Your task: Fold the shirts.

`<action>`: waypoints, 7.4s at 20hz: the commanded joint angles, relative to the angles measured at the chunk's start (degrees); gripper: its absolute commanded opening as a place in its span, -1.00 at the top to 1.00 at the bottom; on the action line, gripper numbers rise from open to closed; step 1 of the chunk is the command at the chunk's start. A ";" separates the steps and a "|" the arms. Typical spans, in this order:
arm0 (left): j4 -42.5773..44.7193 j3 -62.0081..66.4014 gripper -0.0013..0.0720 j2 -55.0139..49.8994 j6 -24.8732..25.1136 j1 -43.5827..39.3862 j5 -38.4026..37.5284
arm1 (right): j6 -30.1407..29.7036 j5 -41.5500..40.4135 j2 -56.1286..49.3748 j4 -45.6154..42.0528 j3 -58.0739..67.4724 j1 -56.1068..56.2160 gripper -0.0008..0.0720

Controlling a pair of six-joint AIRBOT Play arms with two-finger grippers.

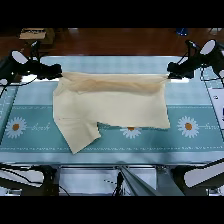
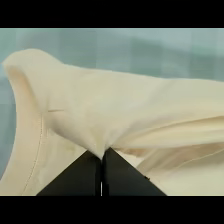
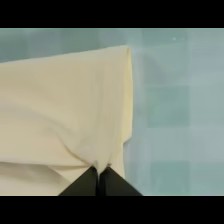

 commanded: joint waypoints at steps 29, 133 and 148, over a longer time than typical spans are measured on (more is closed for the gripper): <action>-9.11 -47.74 -0.53 21.81 8.15 15.41 -12.24 | -12.63 9.27 27.19 5.77 -29.22 -14.47 -0.53; -51.58 0.70 0.92 -6.32 20.22 3.98 -27.93 | -20.35 -32.87 19.56 40.74 -27.54 1.40 0.92; -51.56 0.20 0.92 -7.02 19.26 -28.11 -8.87 | -1.44 -13.14 46.62 23.87 -27.54 1.42 0.92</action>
